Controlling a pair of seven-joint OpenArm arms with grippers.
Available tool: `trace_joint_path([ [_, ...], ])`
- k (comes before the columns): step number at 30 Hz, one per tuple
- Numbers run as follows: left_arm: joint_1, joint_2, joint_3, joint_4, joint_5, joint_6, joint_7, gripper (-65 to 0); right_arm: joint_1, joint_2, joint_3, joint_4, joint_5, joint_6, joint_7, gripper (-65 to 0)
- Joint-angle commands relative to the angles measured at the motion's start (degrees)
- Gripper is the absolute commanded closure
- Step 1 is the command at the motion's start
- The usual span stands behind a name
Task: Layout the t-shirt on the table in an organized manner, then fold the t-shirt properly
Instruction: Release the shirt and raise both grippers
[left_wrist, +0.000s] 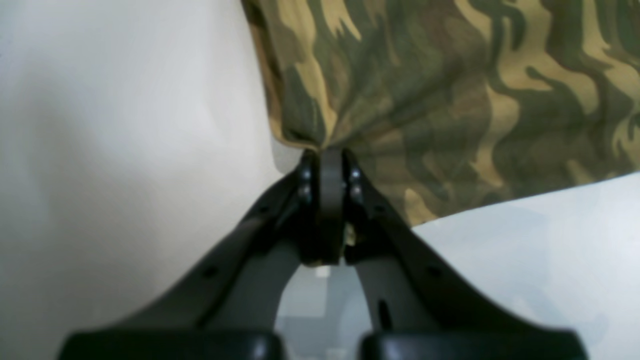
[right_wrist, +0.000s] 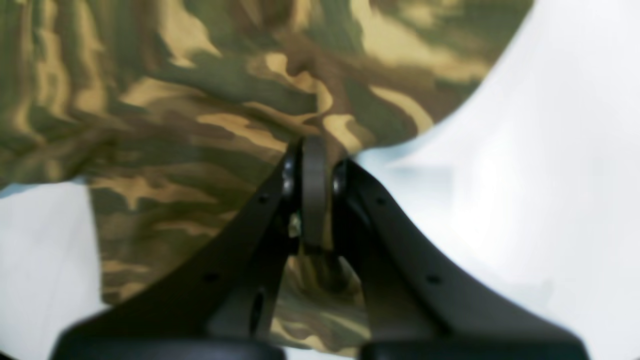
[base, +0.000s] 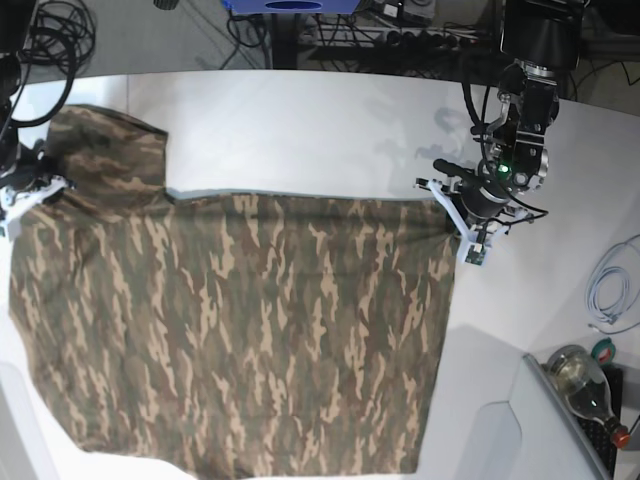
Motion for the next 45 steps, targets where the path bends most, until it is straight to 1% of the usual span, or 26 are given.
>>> trace_joint_path([
  [1,-0.1,-0.7,-0.4,0.8,0.2,0.5,-0.8,0.0,-0.1,0.1,0.5,0.7,0.3,-0.7,0.6,-0.9],
  [3,0.4,-0.7,-0.8,0.5,0.2,0.5,-0.8,0.0,-0.6,-0.8,1.5,1.0,0.3,-1.5,0.7,-1.7],
  [4,0.5,-0.7,-0.8,0.5,0.2,0.5,-0.8,0.0,-0.6,-1.1,2.2,1.0,0.3,-1.8,0.3,-4.1],
  [5,0.5,-0.8,-0.8,0.5,0.2,0.5,-0.8,0.0,-0.6,-1.7,2.6,1.1,0.3,-2.2,0.1,-7.5],
  [7,0.5,-0.9,-0.9,0.4,0.2,0.5,-0.7,0.0,-0.7,-2.4,3.6,1.2,0.3,-3.4,-0.1,-19.1],
  [9,0.5,-1.0,-0.9,0.4,0.2,0.5,-0.5,0.0,-1.0,-2.8,4.2,1.2,0.3,-3.6,-1.0,-27.3],
  [10,0.5,-1.0,-1.0,0.5,0.2,0.5,-0.4,0.0,-1.9,-3.4,4.7,1.5,0.3,-3.6,-0.8,-29.6],
  [11,0.5,-1.0,-1.0,0.6,0.1,0.5,-0.4,-3.1,-2.7,-3.7,5.4,3.0,0.3,-3.6,-0.7,-30.0],
  [14,1.3,-1.1,-2.4,0.9,0.1,0.5,-0.4,-19.9,-6.2,-4.3,6.8,9.8,0.2,-3.7,-1.1,-29.9],
  [17,3.0,-1.1,-8.7,2.8,0.1,0.5,-0.4,-32.9,-10.1,-5.8,7.8,18.5,0.2,-3.7,-1.2,-29.9],
  [19,4.1,-1.1,-12.6,5.1,0.2,0.5,-0.4,-37.5,-12.2,-5.9,8.0,22.2,0.2,-3.7,-1.2,-29.9],
  [21,5.3,-1.1,-16.4,8.2,0.2,0.5,-0.3,-39.3,-13.4,-5.9,8.0,24.8,0.2,-3.7,-0.7,-29.9],
  [23,6.6,-1.1,-19.4,12.0,-0.2,0.5,-0.3,-39.0,-13.3,-5.8,8.1,25.4,0.2,-3.7,-0.6,-29.9],
  [25,7.8,-0.7,-20.3,15.5,-0.3,0.5,-0.3,-38.7,-11.9,-5.4,7.8,23.7,0.2,-3.7,0.7,-29.0],
  [26,8.2,-0.5,-19.8,17.0,-0.4,0.5,-0.3,-36.7,-10.8,-5.3,7.6,21.7,0.1,-3.6,1.9,-25.8],
  [27,8.2,0.2,-18.5,18.0,-0.4,0.5,-0.3,-32.4,-9.6,-4.8,7.5,19.7,0.1,-3.4,3.0,-20.9],
  [28,8.0,1.3,-16.6,18.3,-0.3,0.5,-0.3,-25.3,-8.3,-4.3,7.4,17.4,0.1,-3.4,3.5,-14.4],
  [29,7.6,2.2,-14.8,18.2,-0.1,0.5,-0.3,-14.5,-6.6,-3.9,7.1,14.6,0.1,-3.4,3.9,-5.9],
  [30,7.4,3.0,-13.3,17.9,0.2,0.5,-0.3,-3.8,-5.2,-3.8,6.3,12.2,0.1,-3.4,4.0,0.0],
  [31,7.3,3.6,-11.8,16.8,0.2,0.5,-0.3,0.0,-3.7,-3.6,5.7,9.7,0.1,-3.4,4.1,0.0],
  [33,6.7,4.8,-9.8,14.2,0.2,0.5,-0.5,0.0,-1.5,-2.4,4.4,5.4,0.1,-3.4,4.6,-2.7],
  [36,6.6,5.5,-7.8,10.1,0.2,0.5,-0.7,0.0,1.5,-0.6,0.6,-0.8,0.1,-3.4,9.1,-0.5],
  [38,6.4,5.5,-6.7,7.4,0.2,0.7,-0.8,0.0,3.6,1.0,-2.7,-5.0,0.1,-3.4,10.3,-0.2],
  [40,6.0,5.4,-6.9,4.3,0.2,0.8,-1.0,0.0,4.3,1.1,-4.3,-7.7,0.1,-3.5,10.3,-0.2],
  [42,4.9,5.1,-6.7,0.6,0.3,0.8,-3.0,0.0,2.9,0.8,-4.4,-8.6,0.1,-3.6,10.3,-0.2],
  [45,3.7,3.3,-6.3,-4.9,0.3,0.8,-5.8,0.0,0.2,-1.0,-4.3,-7.8,0.1,-3.7,10.3,-0.2],
])
